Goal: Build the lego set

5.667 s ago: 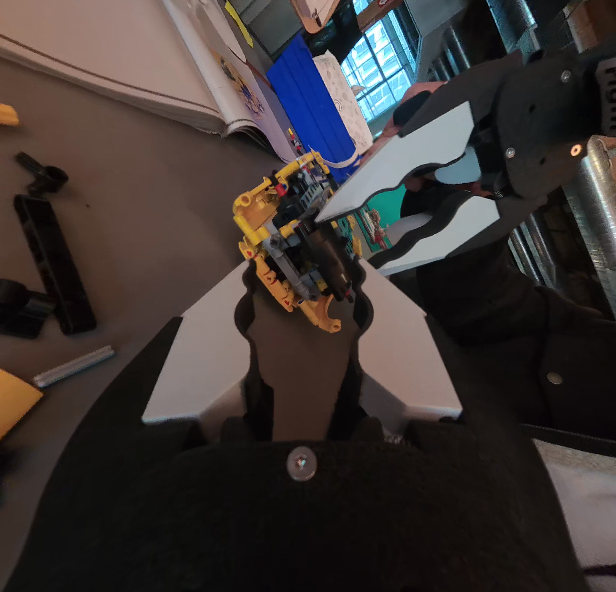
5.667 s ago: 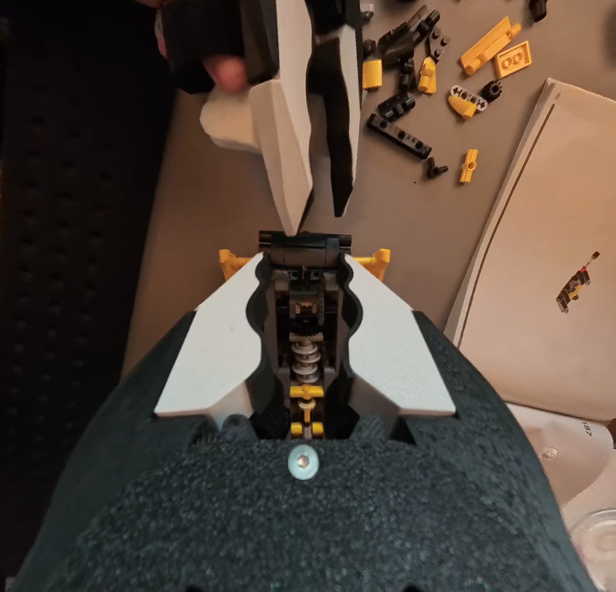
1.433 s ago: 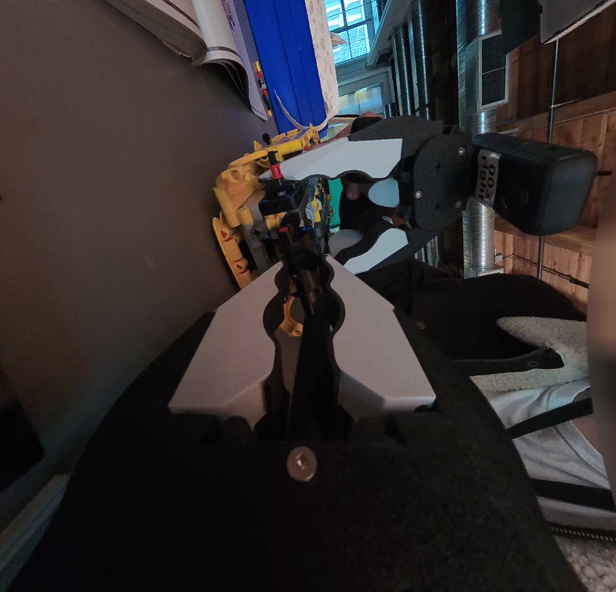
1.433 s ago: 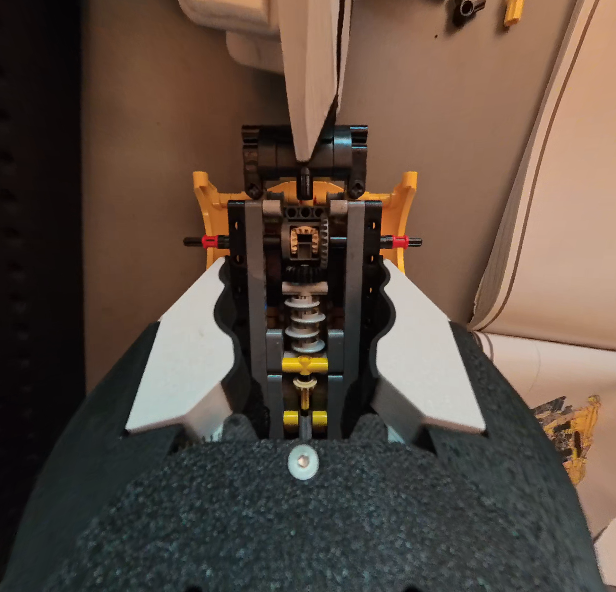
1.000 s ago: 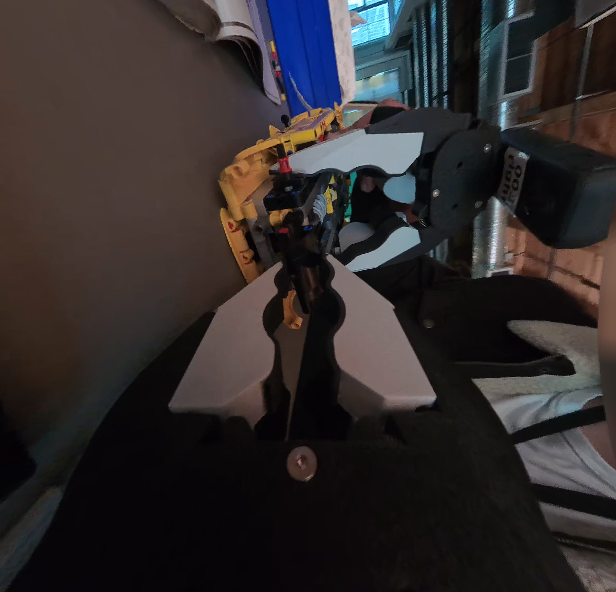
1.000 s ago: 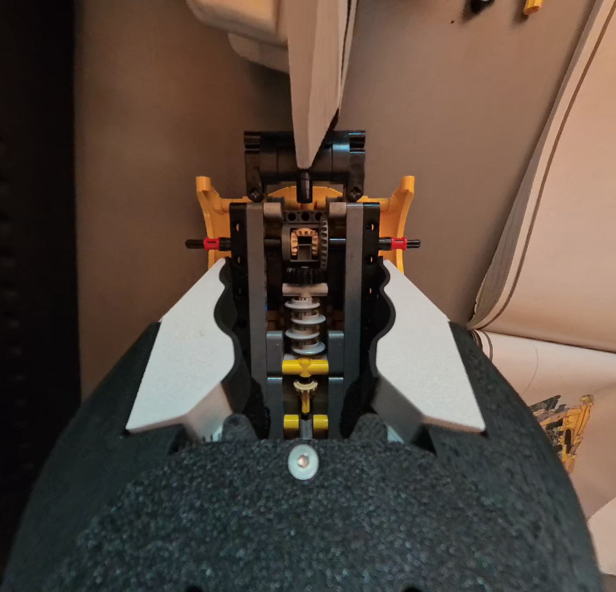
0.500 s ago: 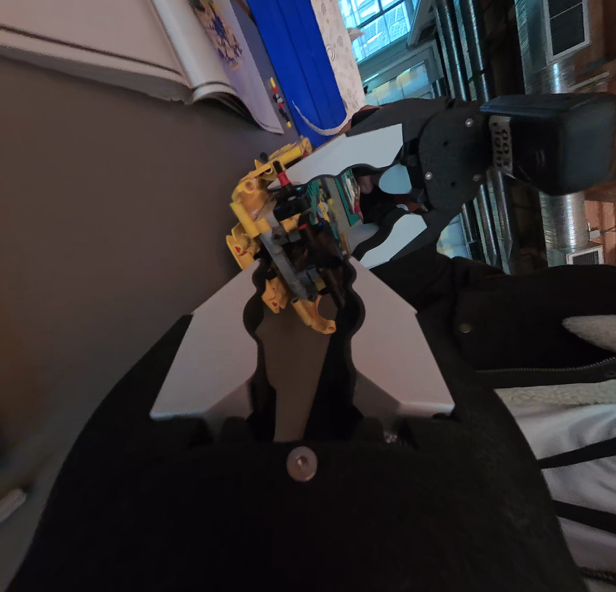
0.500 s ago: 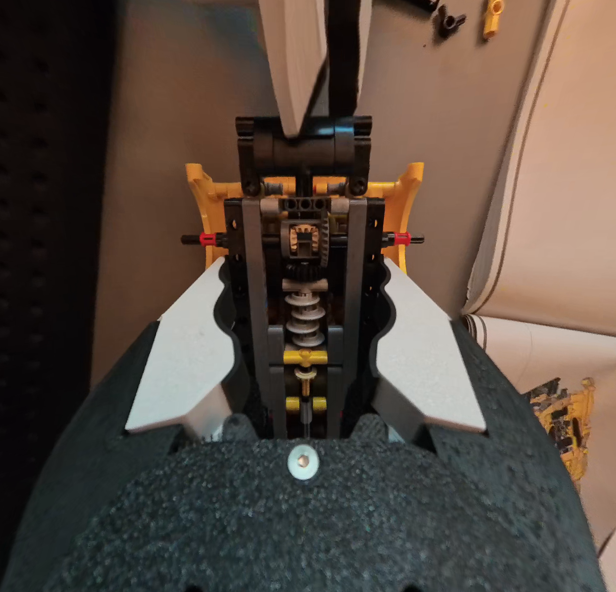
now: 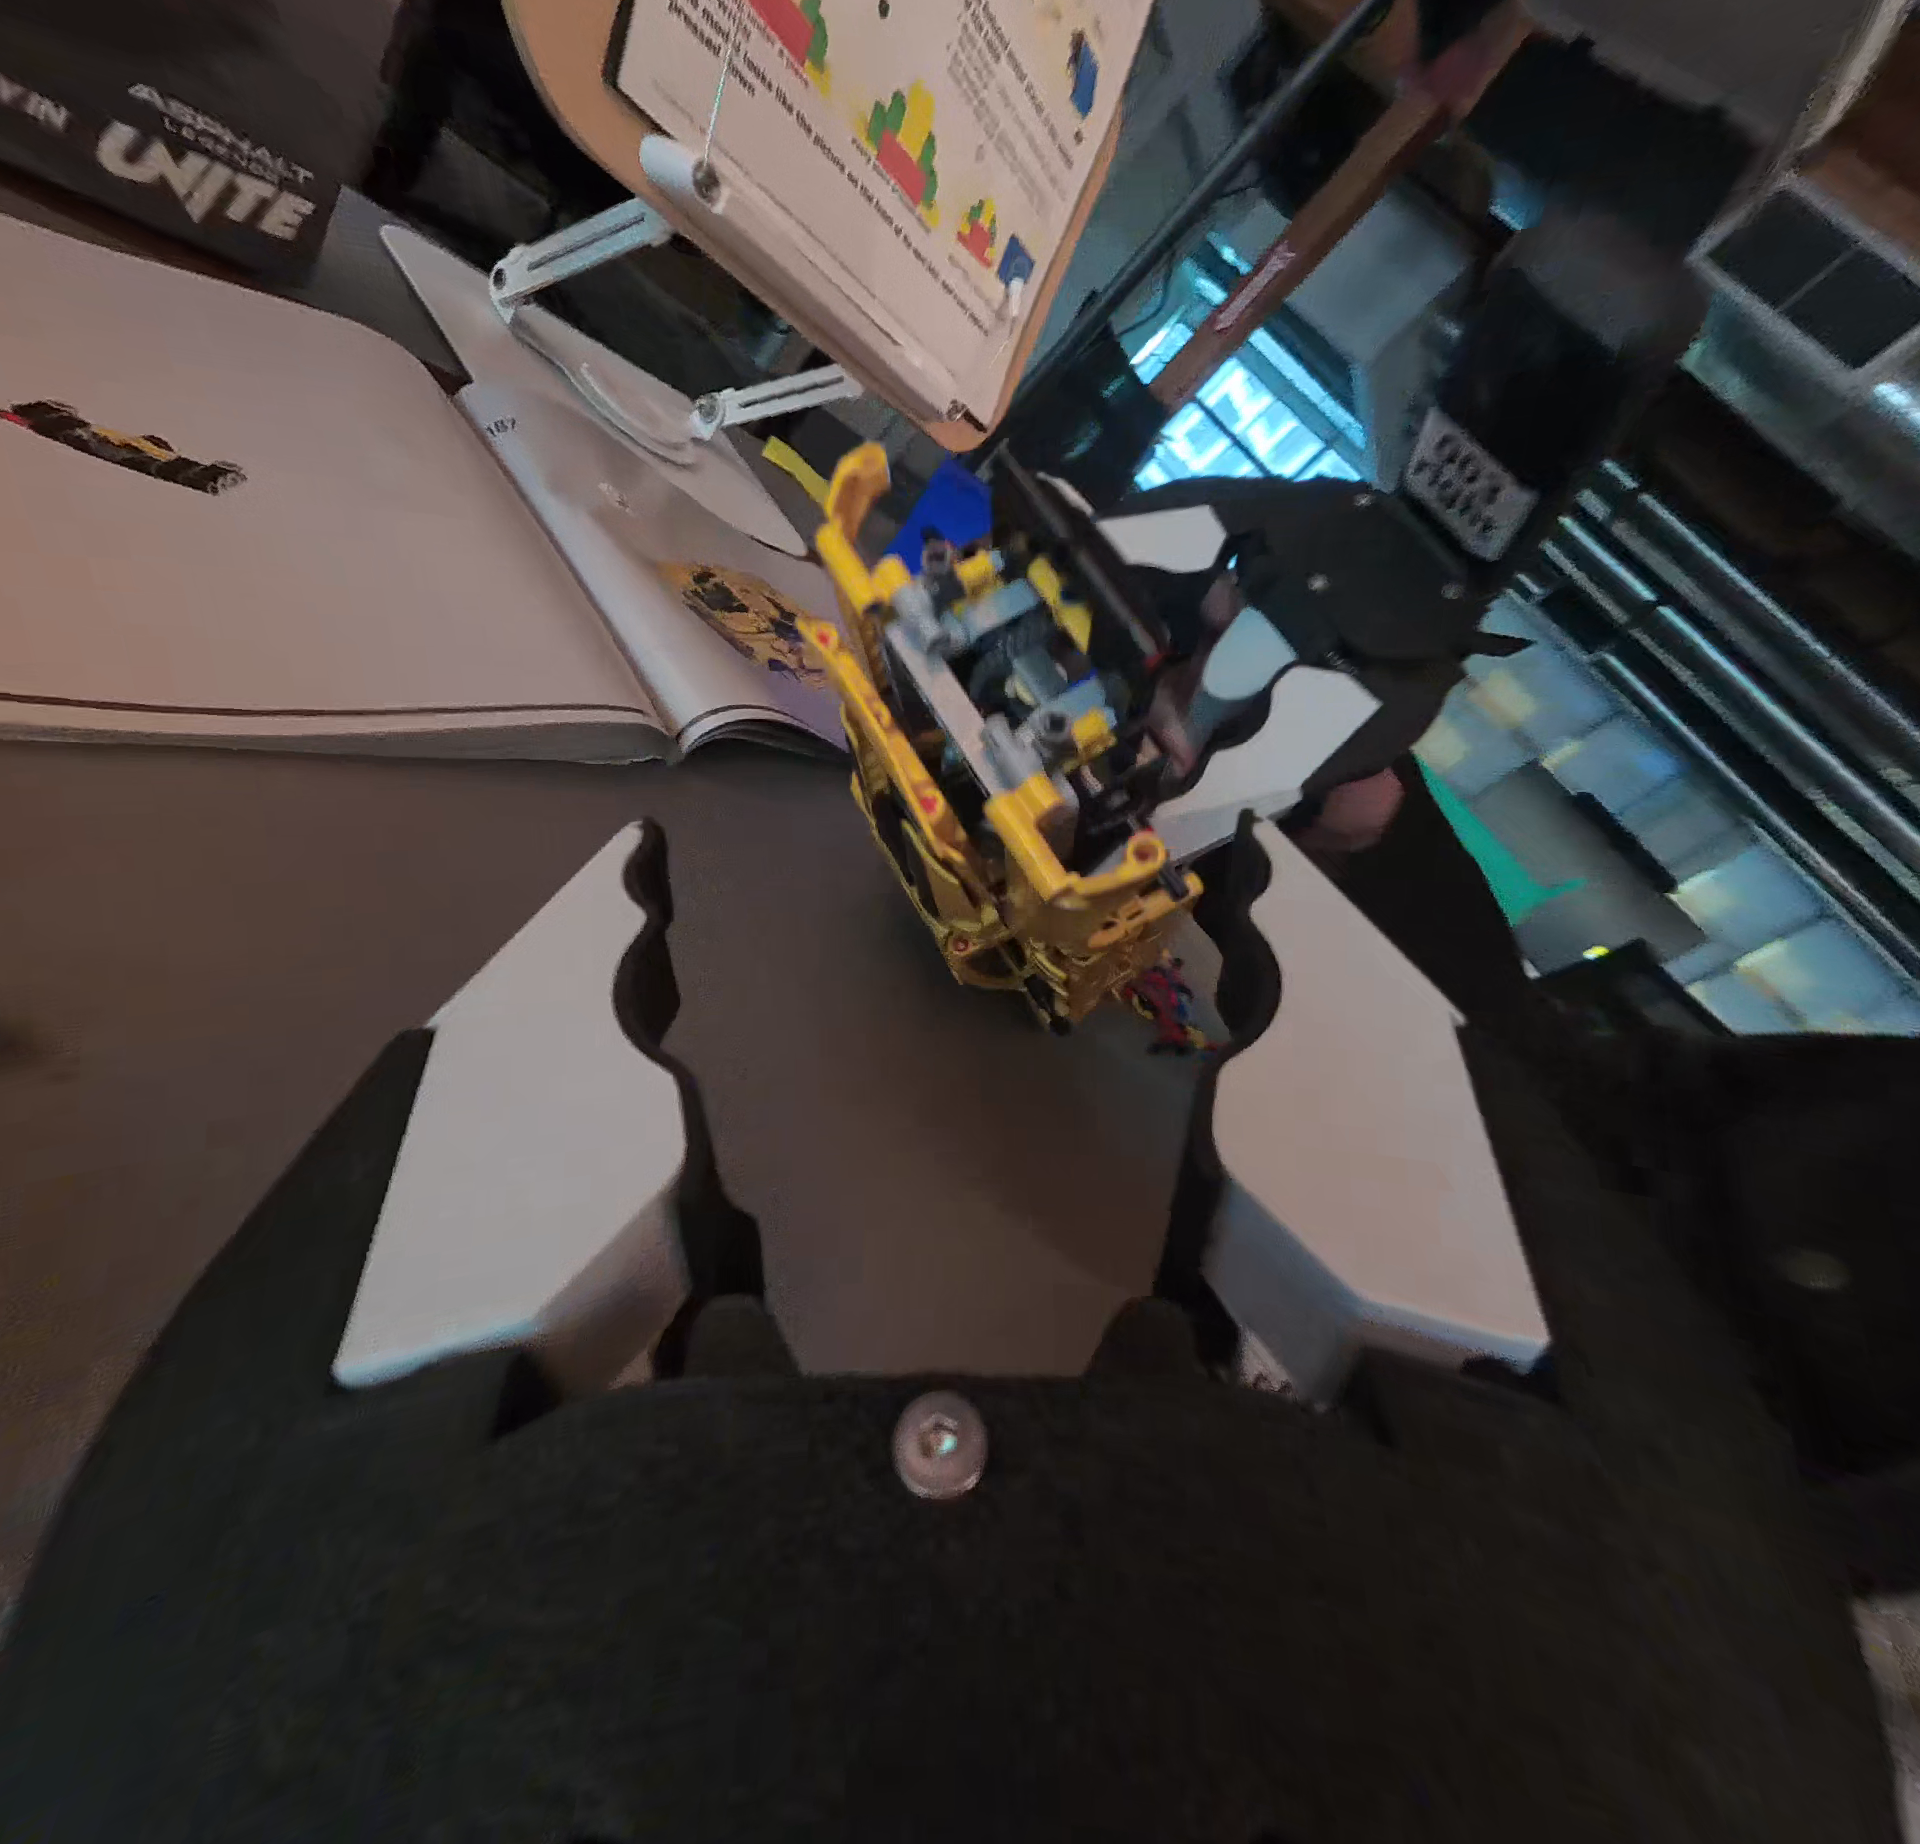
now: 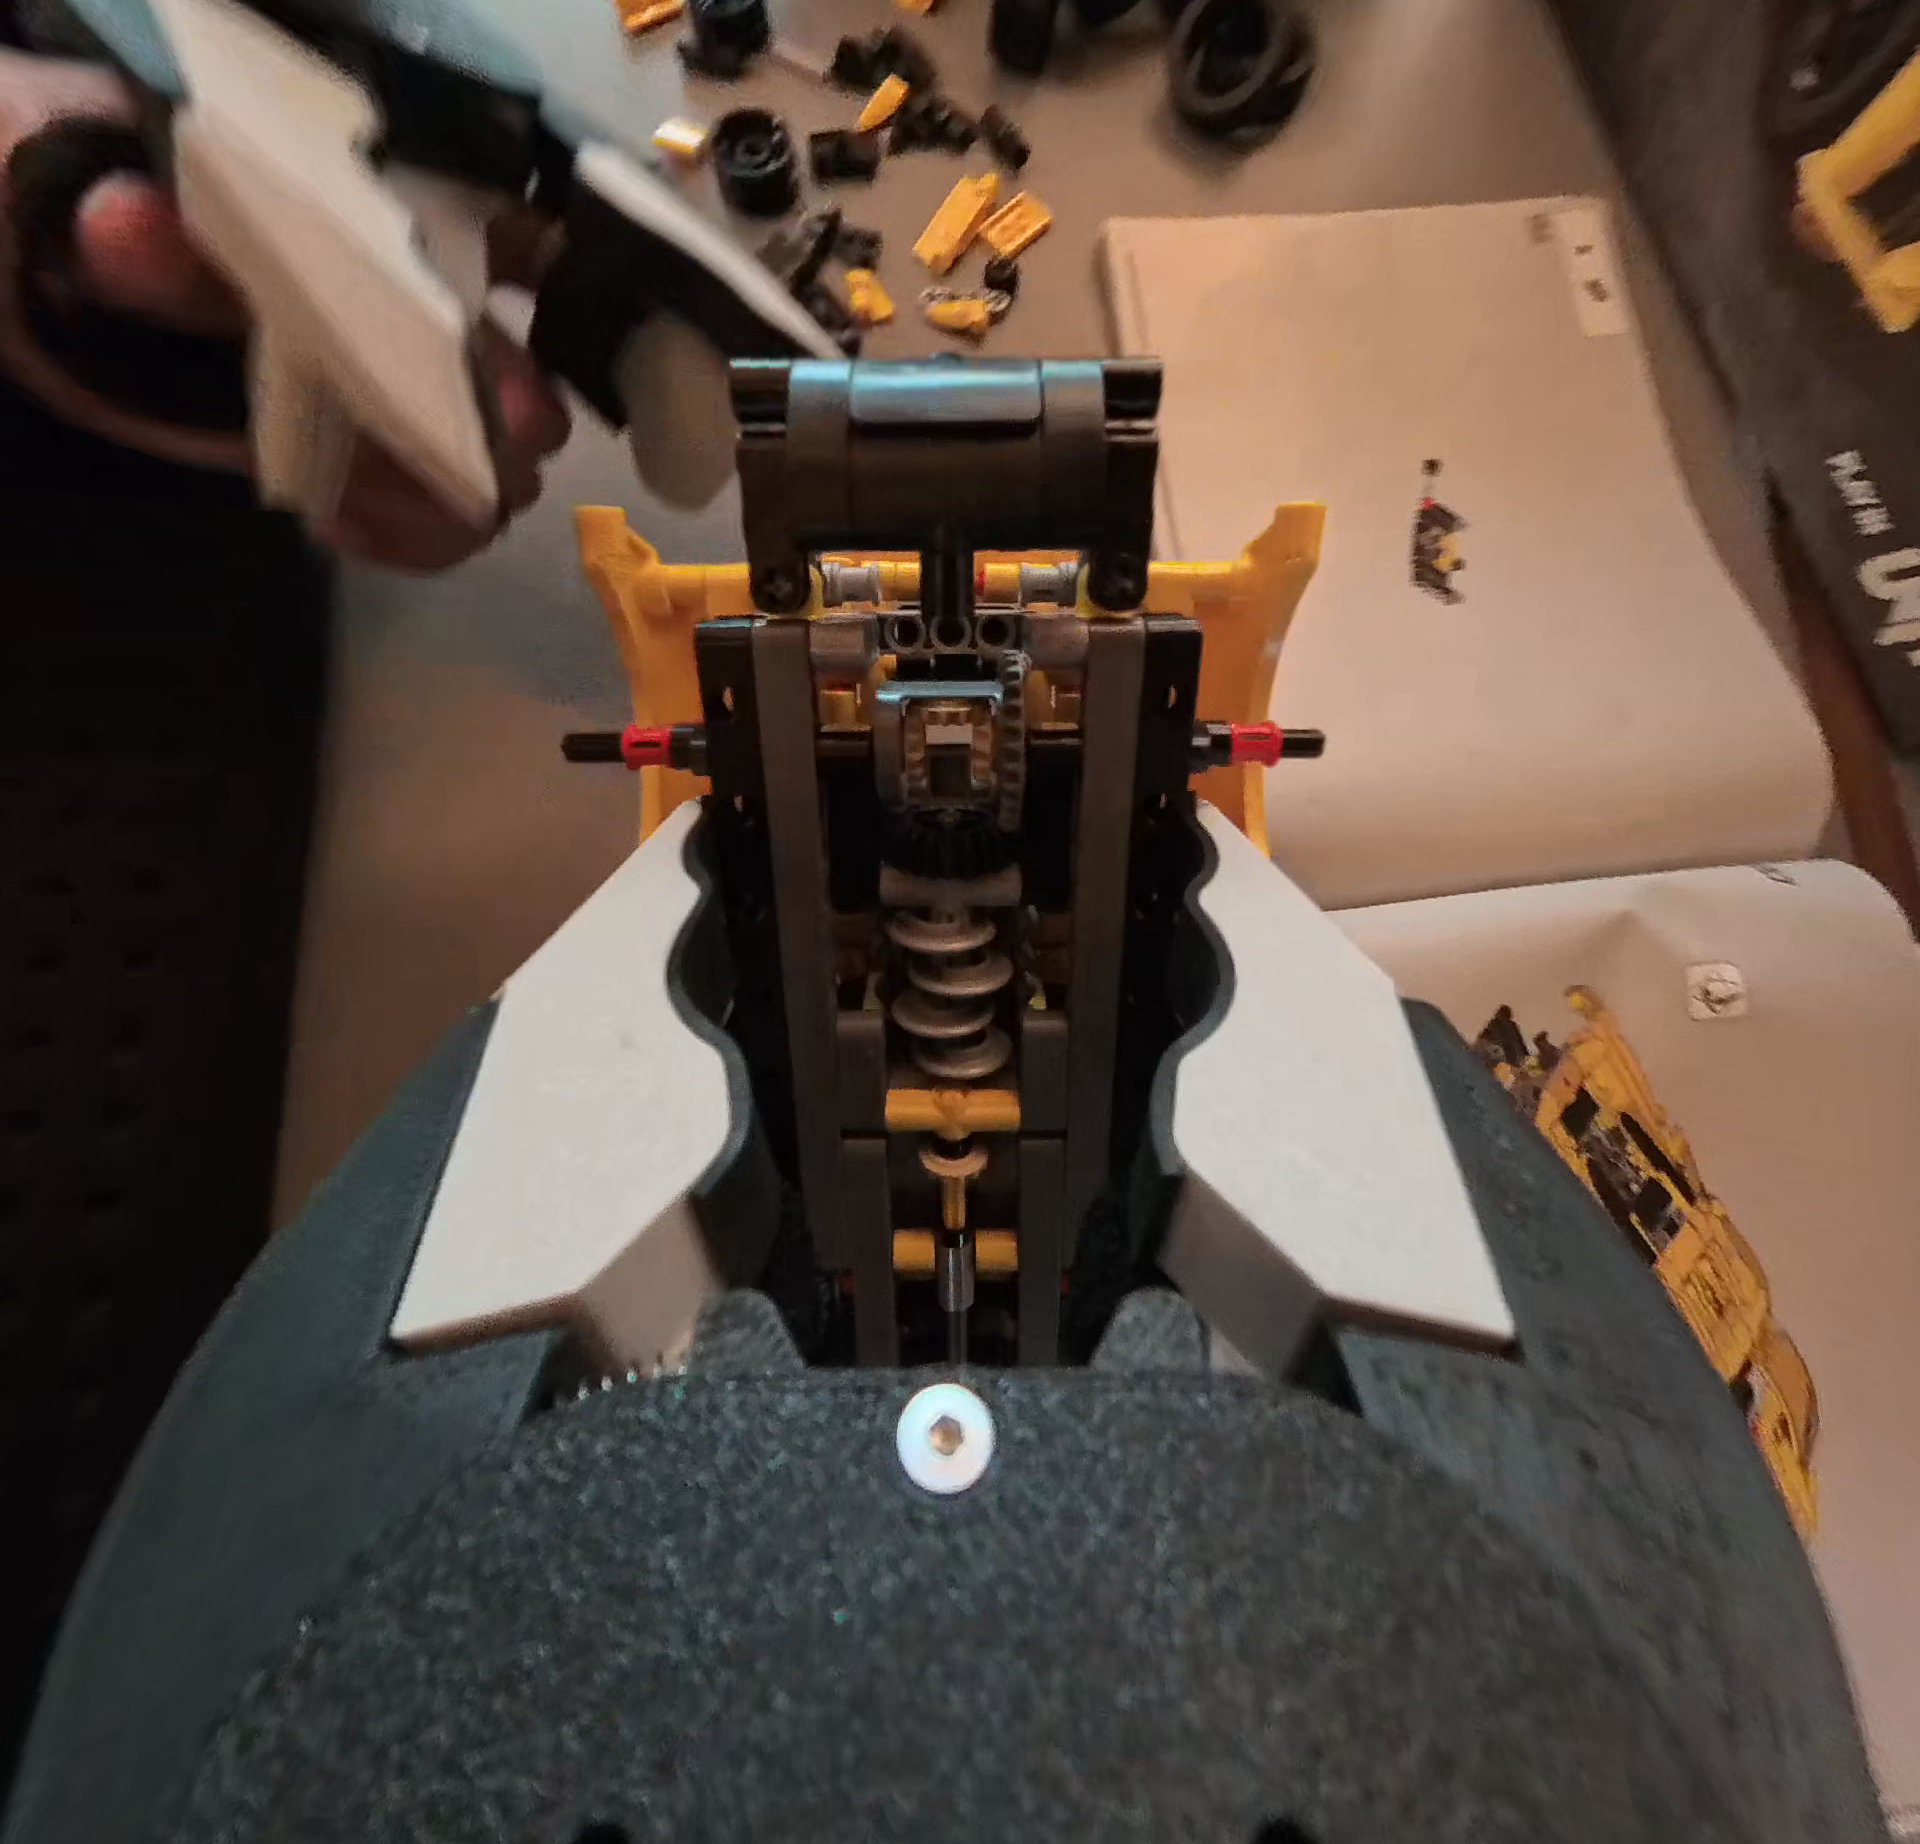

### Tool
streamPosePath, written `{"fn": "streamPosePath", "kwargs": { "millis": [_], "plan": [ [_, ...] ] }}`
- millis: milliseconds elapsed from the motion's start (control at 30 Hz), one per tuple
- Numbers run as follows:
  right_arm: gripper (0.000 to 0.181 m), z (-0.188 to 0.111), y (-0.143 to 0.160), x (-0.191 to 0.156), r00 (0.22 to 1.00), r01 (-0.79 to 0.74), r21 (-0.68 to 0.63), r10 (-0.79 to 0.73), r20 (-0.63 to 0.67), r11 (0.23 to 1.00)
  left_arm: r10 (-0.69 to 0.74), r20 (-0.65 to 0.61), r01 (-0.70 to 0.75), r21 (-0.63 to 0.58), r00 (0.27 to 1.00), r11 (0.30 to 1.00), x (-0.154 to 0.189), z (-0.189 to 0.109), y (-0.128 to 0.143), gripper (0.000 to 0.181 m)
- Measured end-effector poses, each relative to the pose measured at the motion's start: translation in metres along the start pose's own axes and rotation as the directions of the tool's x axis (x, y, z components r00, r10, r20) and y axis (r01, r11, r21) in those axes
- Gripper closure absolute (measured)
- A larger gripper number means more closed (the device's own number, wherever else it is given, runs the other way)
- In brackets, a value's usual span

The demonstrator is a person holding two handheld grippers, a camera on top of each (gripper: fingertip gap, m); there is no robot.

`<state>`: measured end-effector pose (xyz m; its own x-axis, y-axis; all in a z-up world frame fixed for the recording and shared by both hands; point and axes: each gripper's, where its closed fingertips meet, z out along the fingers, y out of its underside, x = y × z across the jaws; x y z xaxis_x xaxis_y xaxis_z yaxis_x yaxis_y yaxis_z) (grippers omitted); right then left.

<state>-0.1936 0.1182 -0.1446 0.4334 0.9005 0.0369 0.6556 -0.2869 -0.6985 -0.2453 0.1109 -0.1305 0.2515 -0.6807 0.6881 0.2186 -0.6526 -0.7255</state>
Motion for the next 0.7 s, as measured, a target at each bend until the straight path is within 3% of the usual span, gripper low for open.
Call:
{"fn": "streamPosePath", "kwargs": {
  "millis": [200,267,333,467,700],
  "plan": [
    [0.097,-0.003,-0.012,0.007,0.975,-0.060,0.042,0.067,-0.210,0.997,-0.111,0.015,0.111,0.018,0.994,0.994,0.011,0.036,0.008,0.074],
    [0.097,-0.001,-0.014,0.007,0.959,-0.073,0.042,0.082,-0.271,0.996,-0.163,-0.044,0.165,0.036,0.986,0.986,0.016,0.037,0.002,0.076],
    [0.098,0.000,-0.016,0.006,0.941,-0.085,0.044,0.094,-0.325,0.995,-0.202,-0.082,0.205,0.031,0.976,0.978,0.018,0.037,-0.001,0.100],
    [0.097,0.001,-0.025,0.005,0.896,-0.124,0.118,0.163,-0.412,0.985,-0.277,-0.100,0.283,0.051,0.956,0.958,0.013,0.032,-0.011,0.116],
    [0.097,-0.002,-0.032,0.006,0.843,-0.141,0.210,0.228,-0.487,0.968,-0.224,-0.091,0.225,0.004,0.970,0.974,0.014,0.031,-0.016,0.121]
  ]
}}
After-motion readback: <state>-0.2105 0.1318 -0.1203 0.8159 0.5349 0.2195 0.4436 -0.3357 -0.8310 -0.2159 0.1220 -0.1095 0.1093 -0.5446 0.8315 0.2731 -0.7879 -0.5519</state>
